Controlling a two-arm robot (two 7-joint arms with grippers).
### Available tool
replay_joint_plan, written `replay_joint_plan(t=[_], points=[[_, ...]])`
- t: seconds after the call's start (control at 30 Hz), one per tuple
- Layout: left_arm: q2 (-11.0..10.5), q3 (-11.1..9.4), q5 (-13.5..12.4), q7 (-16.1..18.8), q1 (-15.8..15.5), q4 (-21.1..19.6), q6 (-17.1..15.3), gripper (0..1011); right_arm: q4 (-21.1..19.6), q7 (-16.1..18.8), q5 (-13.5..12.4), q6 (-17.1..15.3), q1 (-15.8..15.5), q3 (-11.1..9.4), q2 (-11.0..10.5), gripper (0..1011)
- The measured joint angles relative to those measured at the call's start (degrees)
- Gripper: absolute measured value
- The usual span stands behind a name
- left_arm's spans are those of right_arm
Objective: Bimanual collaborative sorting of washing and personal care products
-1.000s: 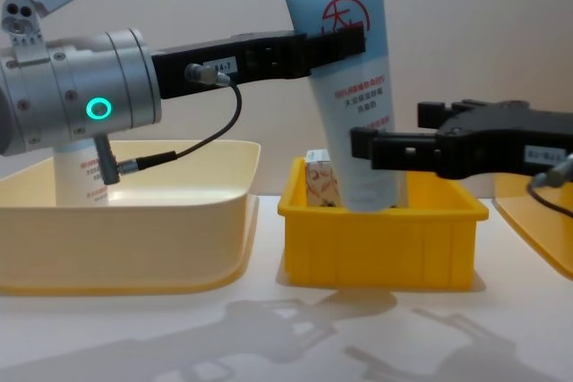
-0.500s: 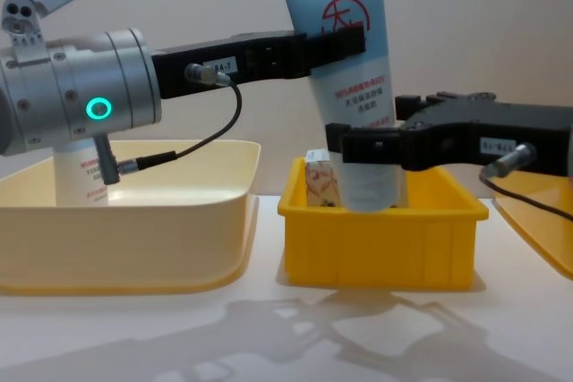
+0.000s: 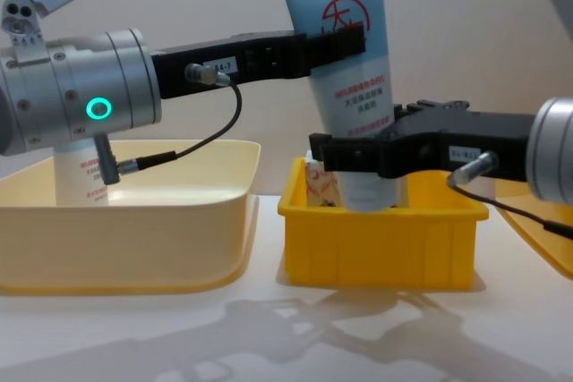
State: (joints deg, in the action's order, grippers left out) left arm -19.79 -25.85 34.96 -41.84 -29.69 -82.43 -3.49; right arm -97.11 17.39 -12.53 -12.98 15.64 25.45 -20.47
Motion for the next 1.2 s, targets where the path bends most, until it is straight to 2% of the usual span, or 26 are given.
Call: replay_joint_plan(t=[0.33, 0.67, 1.03, 1.2], points=[[0.0, 0.0, 0.0, 0.0, 0.0, 0.0, 0.0, 202, 2.3, -1.7, 2.3, 0.0, 1.2, 0.8, 1.6, 998], [0.0, 0.0, 0.0, 0.0, 0.0, 0.0, 0.0, 201, 3.5, -2.5, 3.5, 0.2, 1.8, 1.2, 2.5, 738], [0.0, 0.0, 0.0, 0.0, 0.0, 0.0, 0.0, 202, 4.0, -3.0, 4.0, 0.2, 2.1, 1.4, 2.8, 635], [0.0, 0.0, 0.0, 0.0, 0.0, 0.0, 0.0, 338, 4.2, -3.1, 4.2, 0.2, 2.1, 1.4, 2.9, 602]])
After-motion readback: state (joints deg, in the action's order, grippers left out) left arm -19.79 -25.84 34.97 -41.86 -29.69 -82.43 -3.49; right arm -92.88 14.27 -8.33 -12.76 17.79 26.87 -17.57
